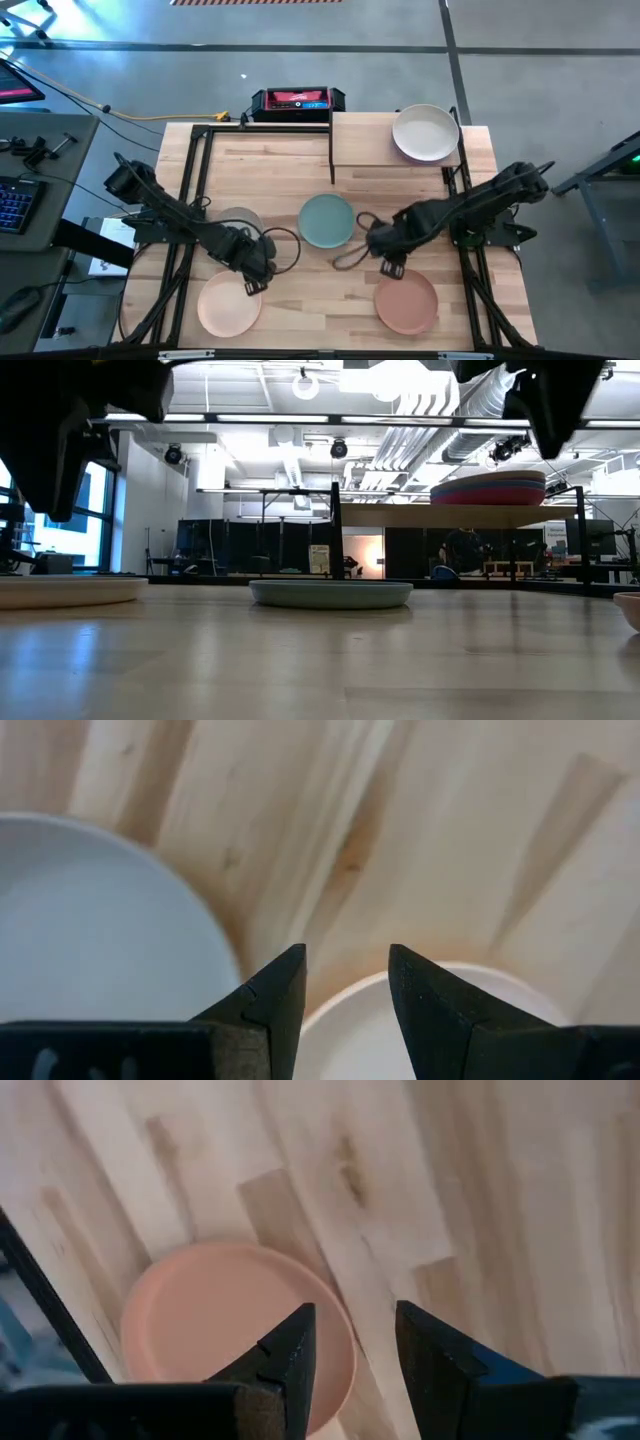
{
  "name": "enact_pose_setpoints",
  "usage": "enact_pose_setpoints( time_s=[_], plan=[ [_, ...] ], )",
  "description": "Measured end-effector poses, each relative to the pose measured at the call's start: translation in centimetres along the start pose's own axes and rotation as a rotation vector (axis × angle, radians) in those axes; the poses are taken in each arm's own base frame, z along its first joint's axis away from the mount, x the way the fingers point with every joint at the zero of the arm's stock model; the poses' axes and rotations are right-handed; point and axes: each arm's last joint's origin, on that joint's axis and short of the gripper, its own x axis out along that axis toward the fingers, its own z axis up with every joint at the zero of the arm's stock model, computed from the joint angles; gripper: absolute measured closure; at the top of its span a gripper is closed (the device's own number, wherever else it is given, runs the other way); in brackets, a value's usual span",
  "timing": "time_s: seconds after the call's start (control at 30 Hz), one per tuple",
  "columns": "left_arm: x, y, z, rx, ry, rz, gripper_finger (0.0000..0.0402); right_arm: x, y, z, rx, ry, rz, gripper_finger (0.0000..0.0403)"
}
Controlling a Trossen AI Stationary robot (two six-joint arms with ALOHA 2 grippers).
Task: Place and stack plates onto a shelf
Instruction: Put the brown plate on the shelf
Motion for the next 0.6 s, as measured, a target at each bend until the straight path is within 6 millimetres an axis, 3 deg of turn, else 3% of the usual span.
enact_pose_setpoints(
  time_s=[0.3, 0.6],
  plan=[
    [0.0, -0.4, 0.1, 0.004, -0.025, -0.034, 0.0268, 3.9, 3.4, 0.0, -0.261, 0.033, -0.022, 0.0285],
    [0.0, -0.4, 0.1, 0.005, -0.023, -0.03, 0.0268, 7.1, 5.2, -0.5, -0.423, 0.095, -0.069, 0.0285]
  ],
)
